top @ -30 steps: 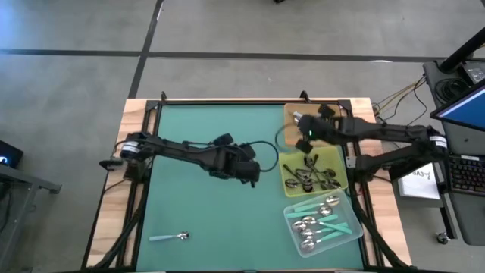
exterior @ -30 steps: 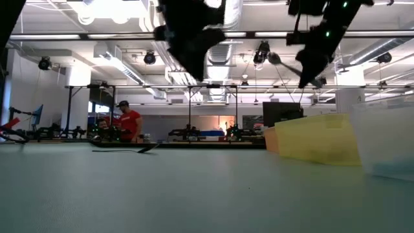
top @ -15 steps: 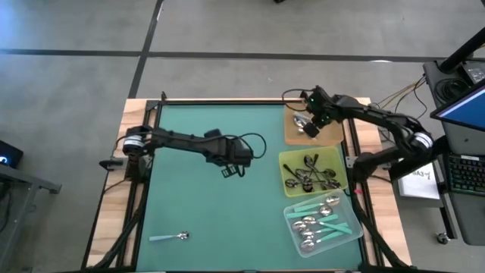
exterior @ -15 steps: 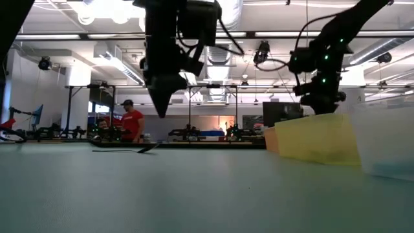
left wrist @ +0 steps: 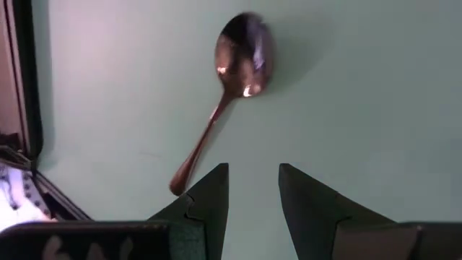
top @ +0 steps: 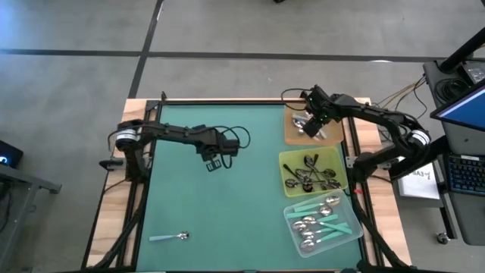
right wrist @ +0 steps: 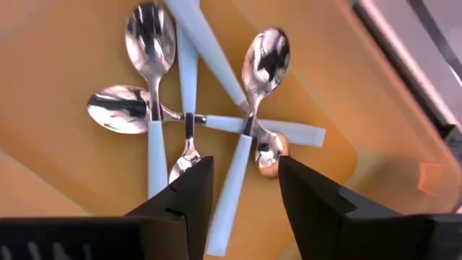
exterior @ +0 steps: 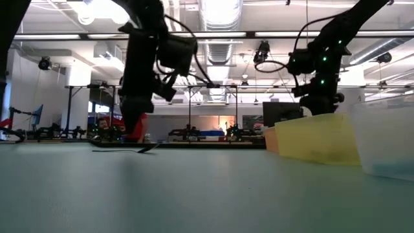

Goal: Sort silverware by color (type)
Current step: Put the black spoon into the yellow bin

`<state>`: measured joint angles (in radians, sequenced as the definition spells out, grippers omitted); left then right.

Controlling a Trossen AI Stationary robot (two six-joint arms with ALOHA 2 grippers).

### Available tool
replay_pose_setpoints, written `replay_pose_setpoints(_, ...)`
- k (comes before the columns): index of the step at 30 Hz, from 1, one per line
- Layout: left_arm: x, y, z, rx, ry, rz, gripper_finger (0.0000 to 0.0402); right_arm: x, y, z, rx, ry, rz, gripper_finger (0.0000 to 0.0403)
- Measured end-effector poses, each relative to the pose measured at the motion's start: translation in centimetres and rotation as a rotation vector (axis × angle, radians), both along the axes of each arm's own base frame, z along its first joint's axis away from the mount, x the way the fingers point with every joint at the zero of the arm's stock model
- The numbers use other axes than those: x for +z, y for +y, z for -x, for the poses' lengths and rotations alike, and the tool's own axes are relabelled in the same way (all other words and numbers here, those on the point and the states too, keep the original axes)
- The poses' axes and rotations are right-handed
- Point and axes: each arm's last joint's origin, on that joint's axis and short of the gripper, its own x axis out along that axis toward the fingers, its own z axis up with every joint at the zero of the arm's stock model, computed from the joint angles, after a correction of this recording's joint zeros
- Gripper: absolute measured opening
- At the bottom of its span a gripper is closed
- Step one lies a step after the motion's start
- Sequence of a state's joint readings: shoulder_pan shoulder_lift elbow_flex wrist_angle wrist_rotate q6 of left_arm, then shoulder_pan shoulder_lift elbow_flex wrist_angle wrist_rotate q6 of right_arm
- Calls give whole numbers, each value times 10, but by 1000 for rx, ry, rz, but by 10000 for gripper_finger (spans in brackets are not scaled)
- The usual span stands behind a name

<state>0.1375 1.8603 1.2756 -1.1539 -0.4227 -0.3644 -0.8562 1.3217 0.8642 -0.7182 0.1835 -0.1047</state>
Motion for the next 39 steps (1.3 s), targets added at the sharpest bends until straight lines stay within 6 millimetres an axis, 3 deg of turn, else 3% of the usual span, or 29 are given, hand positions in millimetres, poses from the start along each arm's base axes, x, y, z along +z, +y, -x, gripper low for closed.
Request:
replay_pose_setpoints(4,-9,15,15,-32,-40,79,107,16,6,4,-1,-63,38,148)
replay_pose_setpoints(8,-20,25,26,-183,-69,220,107,31,14,8,18,-162,43,143)
replay_pose_setpoints(17,-19,59,33,-186,-140,173,107,55,29,18,24,-301,84,150)
replay_pose_setpoints(28,-30,86,41,-185,-142,253,107,58,30,20,27,-308,93,146)
replay_pose_setpoints(39,-52,101,45,-165,-111,346,100,57,30,19,35,-298,89,149)
